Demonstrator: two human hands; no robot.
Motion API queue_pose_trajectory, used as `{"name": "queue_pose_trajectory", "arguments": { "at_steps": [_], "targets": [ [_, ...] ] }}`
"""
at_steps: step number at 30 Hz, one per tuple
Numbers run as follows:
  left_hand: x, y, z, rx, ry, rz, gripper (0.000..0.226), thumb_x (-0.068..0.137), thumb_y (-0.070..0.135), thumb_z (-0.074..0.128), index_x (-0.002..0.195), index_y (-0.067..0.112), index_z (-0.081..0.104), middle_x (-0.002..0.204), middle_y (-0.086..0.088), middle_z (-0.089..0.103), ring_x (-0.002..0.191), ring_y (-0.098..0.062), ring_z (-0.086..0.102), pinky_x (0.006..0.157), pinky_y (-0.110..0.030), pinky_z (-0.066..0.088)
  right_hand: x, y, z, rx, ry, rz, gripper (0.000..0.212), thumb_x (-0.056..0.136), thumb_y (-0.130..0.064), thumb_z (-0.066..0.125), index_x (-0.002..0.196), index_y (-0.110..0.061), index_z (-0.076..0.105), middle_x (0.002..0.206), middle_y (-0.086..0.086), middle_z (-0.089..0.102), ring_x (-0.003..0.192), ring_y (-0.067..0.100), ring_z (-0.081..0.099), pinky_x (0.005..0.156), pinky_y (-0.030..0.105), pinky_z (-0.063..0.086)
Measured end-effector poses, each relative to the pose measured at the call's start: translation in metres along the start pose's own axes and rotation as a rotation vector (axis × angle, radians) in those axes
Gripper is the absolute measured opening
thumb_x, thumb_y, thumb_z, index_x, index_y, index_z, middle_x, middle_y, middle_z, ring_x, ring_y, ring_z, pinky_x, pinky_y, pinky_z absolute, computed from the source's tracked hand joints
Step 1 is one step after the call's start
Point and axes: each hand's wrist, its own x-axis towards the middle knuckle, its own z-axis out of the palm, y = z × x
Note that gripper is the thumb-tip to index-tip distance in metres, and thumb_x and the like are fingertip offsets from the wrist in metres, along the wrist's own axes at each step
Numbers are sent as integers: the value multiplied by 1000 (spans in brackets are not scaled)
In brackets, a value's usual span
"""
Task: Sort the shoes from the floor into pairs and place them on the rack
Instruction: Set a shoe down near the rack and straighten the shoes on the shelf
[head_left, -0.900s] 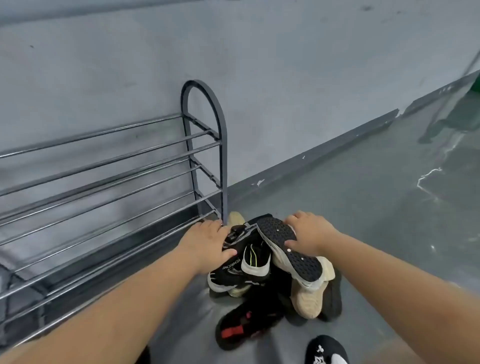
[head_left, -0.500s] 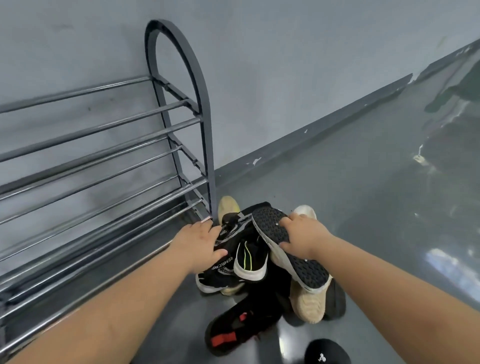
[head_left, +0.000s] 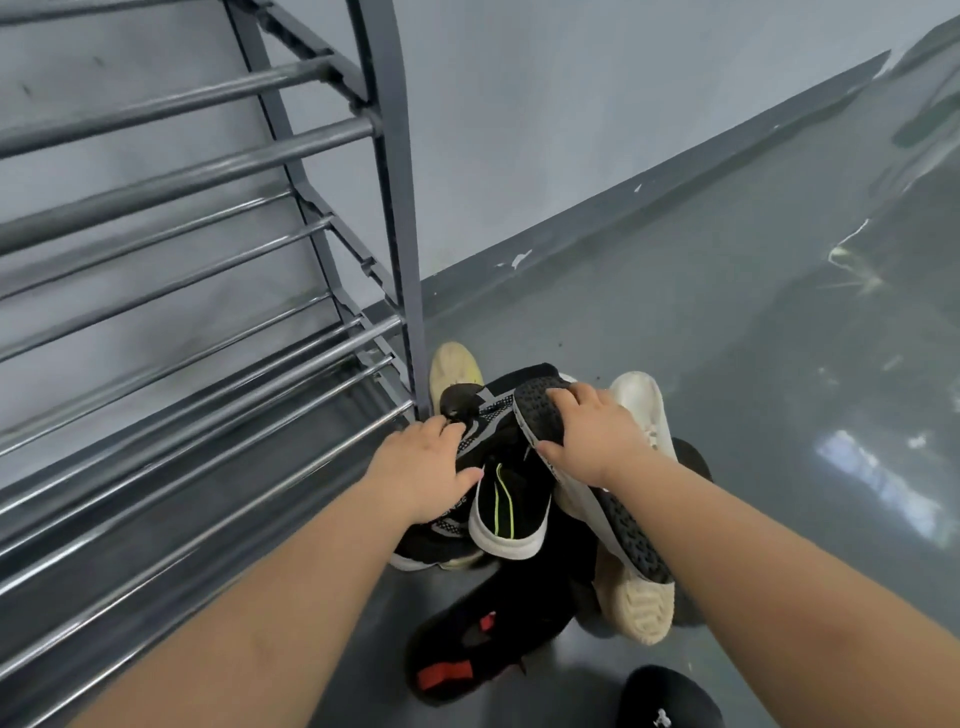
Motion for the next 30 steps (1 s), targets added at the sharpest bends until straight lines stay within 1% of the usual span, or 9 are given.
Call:
{"name": "queue_pose_trajectory", "arguments": {
  "at_steps": [4, 7, 10, 14, 17, 21, 25, 27, 30],
  "targets": [
    [12, 7, 6, -28, 16, 17, 66, 95, 52, 37, 149, 18, 21, 155, -6, 23, 141, -24, 25, 115, -40, 23, 13, 7, 4, 82, -33, 109, 81, 86, -56, 54, 149, -19, 18, 149, 13, 29, 136, 32, 30, 110, 44, 32],
    [22, 17, 5, -76, 50, 53, 65, 95, 51, 39, 149, 17, 23, 154, -6, 26, 141, -24, 26, 115, -40, 23, 20, 15, 4, 202, -89, 191, 83, 84, -57, 57, 148, -17, 22, 144, 13, 36, 132, 33, 37, 108, 45, 36],
    [32, 28, 5, -89, 44, 97, 67, 95, 52, 38, 149, 17, 21, 154, -6, 26, 141, -25, 25, 114, -40, 23, 22, 19, 5, 239, -105, 187, 84, 81, -55, 61, 146, -14, 26, 139, 14, 42, 127, 33, 43, 106, 43, 38],
    [37, 41, 10, -121, -64, 78, 72, 94, 55, 35, 151, 17, 13, 158, -7, 15, 144, -26, 15, 117, -41, 17, 23, 26, -5, 211, -64, 147, 77, 81, -50, 66, 140, -11, 37, 133, 15, 46, 121, 30, 48, 104, 37, 39],
    [38, 49, 11, -431, -119, -2, 69, 95, 52, 39, 150, 16, 19, 158, -6, 16, 145, -25, 13, 118, -39, 15, 24, 29, -14, 260, -69, 189, 64, 84, -48, 64, 132, -8, 49, 128, 14, 51, 117, 28, 51, 102, 34, 40],
    [34, 53, 10, -1010, -112, -100, 61, 92, 40, 54, 145, 18, 34, 150, -2, 35, 139, -19, 32, 110, -30, 26, 16, 35, -19, 459, -114, 254, 52, 84, -35, 69, 122, -2, 55, 116, 14, 61, 108, 29, 58, 92, 33, 45],
    [25, 65, 8, -1310, -38, -133, 55, 92, 33, 58, 141, 16, 38, 143, 4, 41, 134, -14, 37, 106, -25, 29, 2, 36, -29, 741, -131, 250, 52, 82, -30, 72, 124, -7, 51, 107, 10, 59, 92, 28, 61, 68, 33, 52],
    [19, 70, 2, -1411, 65, -201, 55, 92, 31, 58, 139, 14, 36, 145, -1, 41, 132, -16, 40, 109, -29, 32, -8, 30, -35, 849, -138, 214, 39, 85, -26, 71, 117, -11, 53, 96, 8, 61, 85, 27, 62, 66, 36, 54],
    [1, 66, -11, -1507, 213, -292, 52, 93, 25, 57, 137, 10, 34, 138, -4, 48, 121, -17, 48, 101, -29, 38, -32, 22, -49, 991, -140, 152, 22, 87, -21, 67, 104, -14, 55, 81, 4, 63, 77, 25, 61, 63, 33, 49]
  ]
}}
